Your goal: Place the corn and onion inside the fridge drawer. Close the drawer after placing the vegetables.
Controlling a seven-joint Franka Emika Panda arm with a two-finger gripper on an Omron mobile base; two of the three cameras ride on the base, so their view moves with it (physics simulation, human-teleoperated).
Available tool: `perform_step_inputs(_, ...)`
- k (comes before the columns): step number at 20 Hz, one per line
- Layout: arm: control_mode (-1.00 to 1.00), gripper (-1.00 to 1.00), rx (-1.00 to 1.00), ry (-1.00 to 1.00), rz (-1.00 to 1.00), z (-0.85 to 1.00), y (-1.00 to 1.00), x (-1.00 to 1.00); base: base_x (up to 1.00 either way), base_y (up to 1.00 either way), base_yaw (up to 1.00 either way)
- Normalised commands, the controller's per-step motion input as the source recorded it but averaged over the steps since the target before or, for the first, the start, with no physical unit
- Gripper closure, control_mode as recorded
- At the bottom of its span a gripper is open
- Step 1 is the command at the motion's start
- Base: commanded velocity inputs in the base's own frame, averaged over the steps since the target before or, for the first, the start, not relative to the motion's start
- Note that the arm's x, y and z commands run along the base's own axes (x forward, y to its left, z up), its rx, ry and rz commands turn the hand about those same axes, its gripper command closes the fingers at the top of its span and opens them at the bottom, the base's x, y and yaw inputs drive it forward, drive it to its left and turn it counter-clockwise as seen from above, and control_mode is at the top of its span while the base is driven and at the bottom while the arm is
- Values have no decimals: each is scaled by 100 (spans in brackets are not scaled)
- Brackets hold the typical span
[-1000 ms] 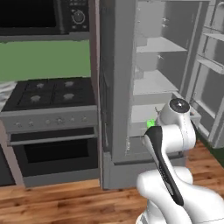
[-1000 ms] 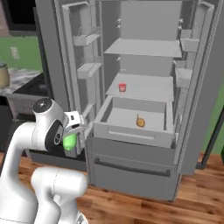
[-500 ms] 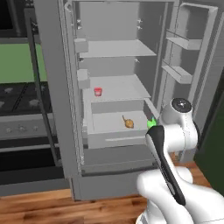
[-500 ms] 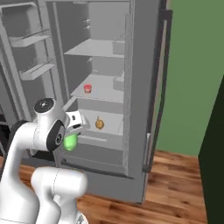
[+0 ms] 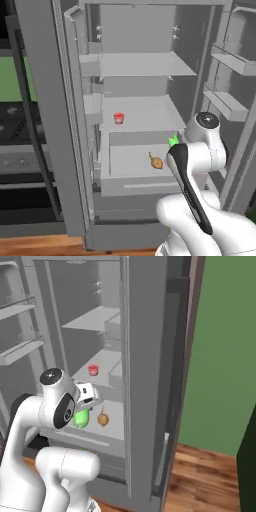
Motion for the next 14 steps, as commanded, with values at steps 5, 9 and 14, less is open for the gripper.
perform_step_inputs(5, 100, 100, 0, 0, 0, 0, 0, 0, 34, -46, 20)
perform_step_inputs(9, 100, 100, 0, 0, 0, 0, 0, 0, 32, -22, 18)
perform_step_inputs(14, 100, 100, 0, 0, 0, 0, 0, 0, 27, -3, 15)
